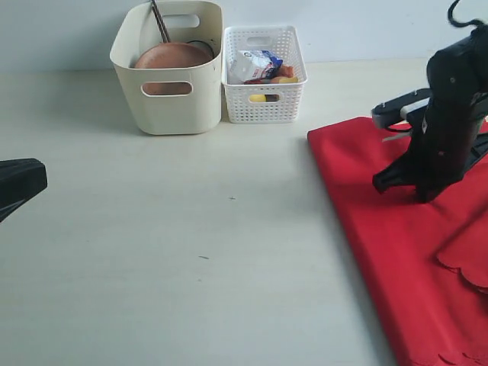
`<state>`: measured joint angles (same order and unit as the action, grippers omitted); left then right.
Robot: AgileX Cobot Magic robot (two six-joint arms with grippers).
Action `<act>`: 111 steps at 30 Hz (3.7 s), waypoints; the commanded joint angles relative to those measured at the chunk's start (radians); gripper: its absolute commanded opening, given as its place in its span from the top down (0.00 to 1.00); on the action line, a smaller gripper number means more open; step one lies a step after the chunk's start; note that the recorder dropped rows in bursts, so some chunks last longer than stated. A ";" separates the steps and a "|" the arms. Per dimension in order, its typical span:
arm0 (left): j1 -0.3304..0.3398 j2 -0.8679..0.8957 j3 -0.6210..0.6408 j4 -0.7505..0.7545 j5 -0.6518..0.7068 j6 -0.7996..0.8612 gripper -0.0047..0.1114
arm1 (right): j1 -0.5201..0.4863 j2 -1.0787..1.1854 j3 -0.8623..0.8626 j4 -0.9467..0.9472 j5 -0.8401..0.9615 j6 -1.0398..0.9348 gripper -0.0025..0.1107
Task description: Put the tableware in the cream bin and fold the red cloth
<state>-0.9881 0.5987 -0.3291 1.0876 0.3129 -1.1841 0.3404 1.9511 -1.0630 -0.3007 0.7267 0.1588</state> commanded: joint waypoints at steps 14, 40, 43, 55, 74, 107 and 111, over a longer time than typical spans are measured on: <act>0.002 -0.004 0.004 -0.027 -0.002 -0.002 0.95 | -0.006 0.239 -0.312 -0.048 -0.061 -0.036 0.98; 0.002 -0.004 0.052 0.029 -0.002 0.002 0.95 | -0.016 0.556 -0.918 -0.046 0.009 -0.089 0.98; 0.002 -0.004 0.052 0.039 0.000 0.002 0.95 | -0.016 0.577 -0.959 -0.046 0.009 -0.089 0.98; 0.002 -0.004 0.052 -0.046 0.059 -0.025 0.95 | -0.016 0.385 -0.955 0.095 0.237 -0.090 0.98; 0.002 -0.004 0.052 -0.057 0.054 -0.025 0.95 | -0.014 -0.198 0.126 0.459 -0.869 -0.104 0.98; 0.002 -0.137 0.153 -0.057 0.047 -0.025 0.95 | -0.014 -0.418 0.604 0.219 -1.537 0.051 0.98; 0.002 -0.184 0.181 -0.057 0.047 -0.025 0.95 | -0.014 -0.418 0.604 0.219 -1.537 0.051 0.98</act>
<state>-0.9881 0.4462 -0.1672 1.0344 0.3622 -1.2034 0.3270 1.5399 -0.4648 -0.0735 -0.8101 0.2106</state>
